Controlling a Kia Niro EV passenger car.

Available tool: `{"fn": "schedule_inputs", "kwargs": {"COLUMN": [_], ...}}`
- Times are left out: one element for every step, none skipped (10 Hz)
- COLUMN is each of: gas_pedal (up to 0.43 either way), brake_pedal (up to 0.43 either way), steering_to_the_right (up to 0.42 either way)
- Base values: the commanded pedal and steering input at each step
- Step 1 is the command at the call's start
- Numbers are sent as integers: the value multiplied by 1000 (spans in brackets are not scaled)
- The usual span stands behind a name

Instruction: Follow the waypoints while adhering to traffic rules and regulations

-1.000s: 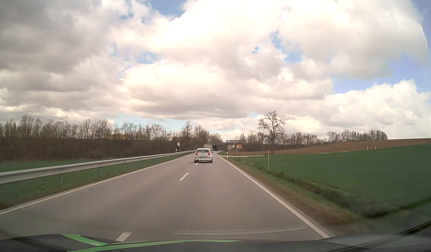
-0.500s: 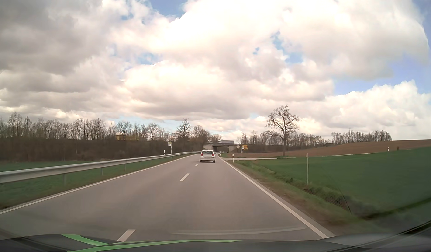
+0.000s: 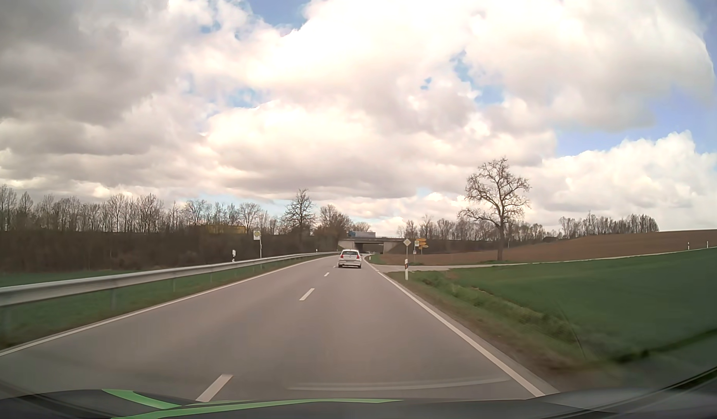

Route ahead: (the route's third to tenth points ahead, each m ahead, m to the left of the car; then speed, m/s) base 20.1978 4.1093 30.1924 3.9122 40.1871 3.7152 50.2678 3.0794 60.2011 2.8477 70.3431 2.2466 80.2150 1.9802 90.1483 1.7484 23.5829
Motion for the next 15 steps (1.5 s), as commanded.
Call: {"fn": "schedule_inputs", "kwargs": {"gas_pedal": [177, 177, 177, 177, 177, 177, 177, 177, 177, 177, 177, 177, 177, 177, 177], "brake_pedal": [0, 0, 0, 0, 0, 0, 0, 0, 0, 0, 0, 0, 0, 0, 0], "steering_to_the_right": [0, 0, 0, 0, 0, 0, 0, 0, 0, 0, 0, 1, 1, 1, 1]}}
